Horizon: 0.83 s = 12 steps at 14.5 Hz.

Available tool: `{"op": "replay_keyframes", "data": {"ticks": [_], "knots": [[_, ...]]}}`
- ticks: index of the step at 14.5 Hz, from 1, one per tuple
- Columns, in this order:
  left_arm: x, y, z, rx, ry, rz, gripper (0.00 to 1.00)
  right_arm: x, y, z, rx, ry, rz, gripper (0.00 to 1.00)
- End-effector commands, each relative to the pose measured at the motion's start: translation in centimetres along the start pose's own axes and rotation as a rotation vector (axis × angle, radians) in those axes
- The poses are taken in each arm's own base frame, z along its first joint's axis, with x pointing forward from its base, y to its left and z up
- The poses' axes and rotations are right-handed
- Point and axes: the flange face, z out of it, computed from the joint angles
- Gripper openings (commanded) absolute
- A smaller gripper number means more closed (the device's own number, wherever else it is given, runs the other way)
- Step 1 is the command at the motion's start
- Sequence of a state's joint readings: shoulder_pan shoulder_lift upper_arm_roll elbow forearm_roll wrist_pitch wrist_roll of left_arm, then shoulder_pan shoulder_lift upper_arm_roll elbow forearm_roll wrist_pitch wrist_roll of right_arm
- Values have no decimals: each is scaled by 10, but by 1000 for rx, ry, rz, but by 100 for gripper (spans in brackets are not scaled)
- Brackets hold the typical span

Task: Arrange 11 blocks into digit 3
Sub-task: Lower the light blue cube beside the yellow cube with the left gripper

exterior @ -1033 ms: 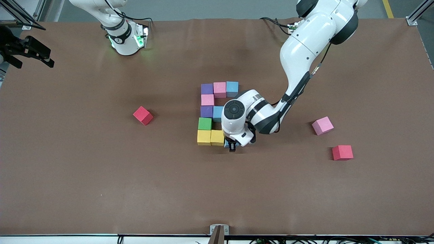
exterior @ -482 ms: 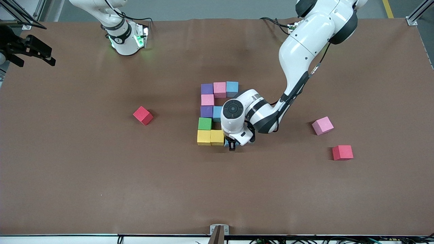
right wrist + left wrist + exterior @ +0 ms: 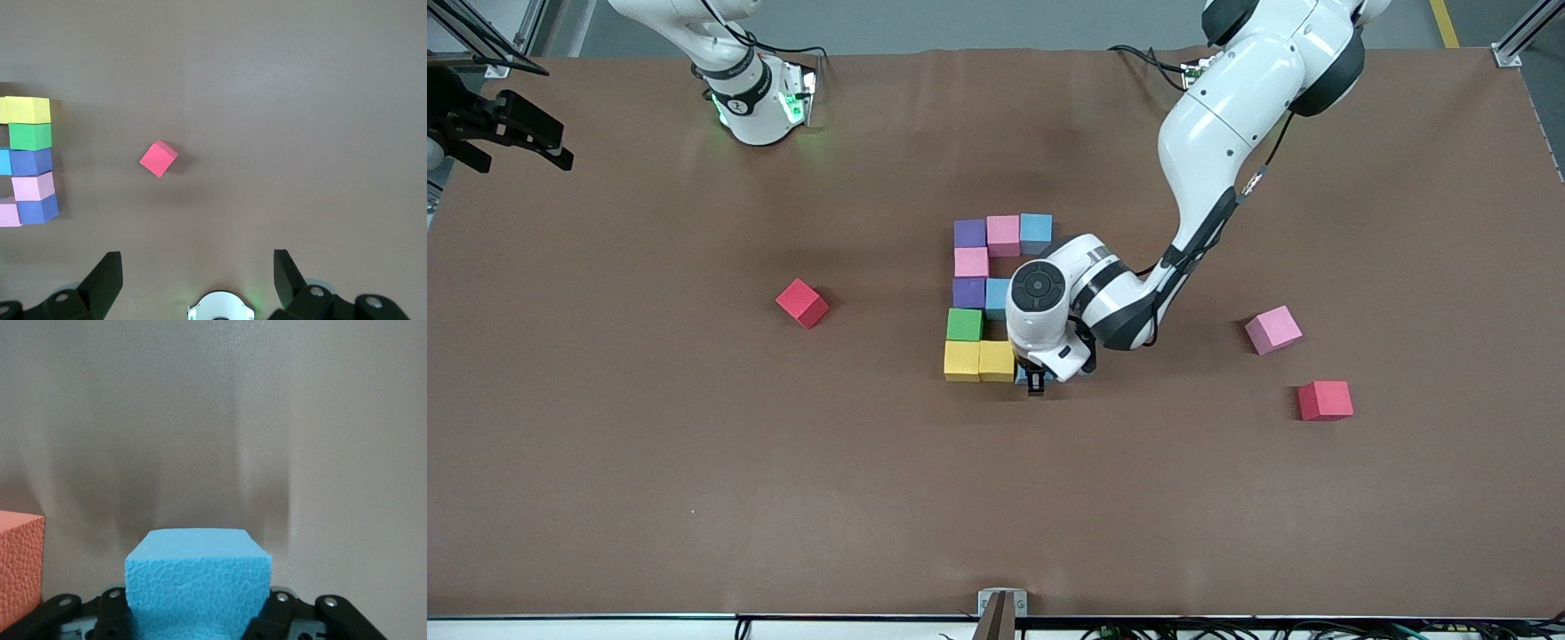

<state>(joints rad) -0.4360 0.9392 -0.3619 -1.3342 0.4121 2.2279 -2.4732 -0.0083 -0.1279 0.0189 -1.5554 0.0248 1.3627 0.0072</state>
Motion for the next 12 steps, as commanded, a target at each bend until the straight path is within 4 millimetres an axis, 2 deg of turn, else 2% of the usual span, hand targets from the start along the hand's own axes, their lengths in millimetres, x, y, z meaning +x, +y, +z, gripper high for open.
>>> {"op": "replay_keyframes", "data": {"ticks": [1,4,12], "knots": [[0,-3,-3,-28,36,14,100,-5,4,0,8,-4,0,100],[-1,-5,0,-42,53,38,100,-5,4,1,8,-7,2,100],[-4,-6,-11,-45,57,43,100,-6,6,0,13,-9,1,100]]}}
